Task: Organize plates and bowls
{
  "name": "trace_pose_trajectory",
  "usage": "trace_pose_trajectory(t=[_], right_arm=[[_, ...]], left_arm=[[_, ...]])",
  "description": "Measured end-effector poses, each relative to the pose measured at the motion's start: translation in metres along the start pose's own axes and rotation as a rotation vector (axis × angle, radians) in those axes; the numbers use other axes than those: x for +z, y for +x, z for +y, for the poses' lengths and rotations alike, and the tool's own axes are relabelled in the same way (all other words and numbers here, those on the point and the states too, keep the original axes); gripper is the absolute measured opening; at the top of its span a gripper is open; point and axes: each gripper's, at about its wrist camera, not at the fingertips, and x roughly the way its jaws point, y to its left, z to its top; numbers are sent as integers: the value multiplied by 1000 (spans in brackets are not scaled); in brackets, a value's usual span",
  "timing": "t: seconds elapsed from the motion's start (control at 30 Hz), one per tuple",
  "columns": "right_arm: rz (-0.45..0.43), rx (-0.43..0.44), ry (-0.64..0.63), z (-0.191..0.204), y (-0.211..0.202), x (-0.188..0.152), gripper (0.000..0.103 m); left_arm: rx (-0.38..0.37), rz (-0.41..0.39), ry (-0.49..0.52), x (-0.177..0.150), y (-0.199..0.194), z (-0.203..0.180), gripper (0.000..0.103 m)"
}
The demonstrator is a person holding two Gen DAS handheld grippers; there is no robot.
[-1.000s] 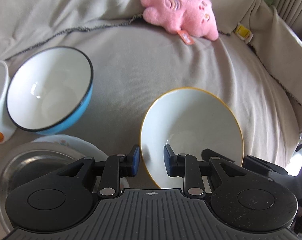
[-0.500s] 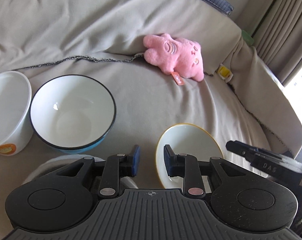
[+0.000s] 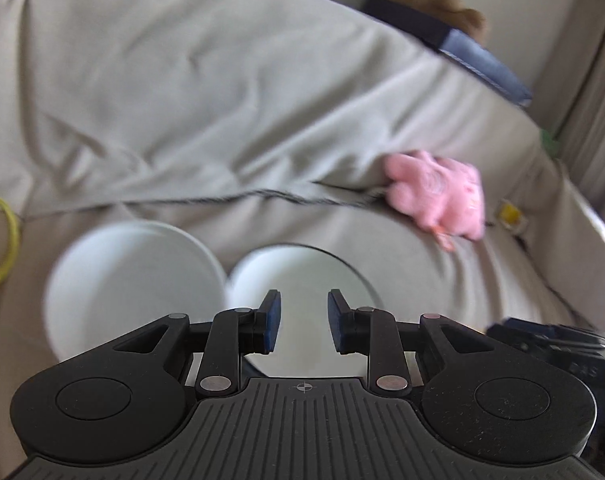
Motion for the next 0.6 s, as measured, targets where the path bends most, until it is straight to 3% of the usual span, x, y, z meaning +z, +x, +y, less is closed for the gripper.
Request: trace_pose_trajectory(t=[0.13, 0.3, 0.43, 0.6], right_arm=[[69, 28, 12, 15, 30, 6, 51], [151, 68, 62, 29, 61, 6, 49], [223, 101, 107, 36, 85, 5, 48], [281, 99, 140, 40, 112, 6, 43]], left_arm=[[66, 34, 48, 24, 30, 9, 28], [76, 162, 85, 49, 80, 6, 28], [128, 240, 145, 50, 104, 3, 30], [123, 308, 222, 39, 122, -6, 35]])
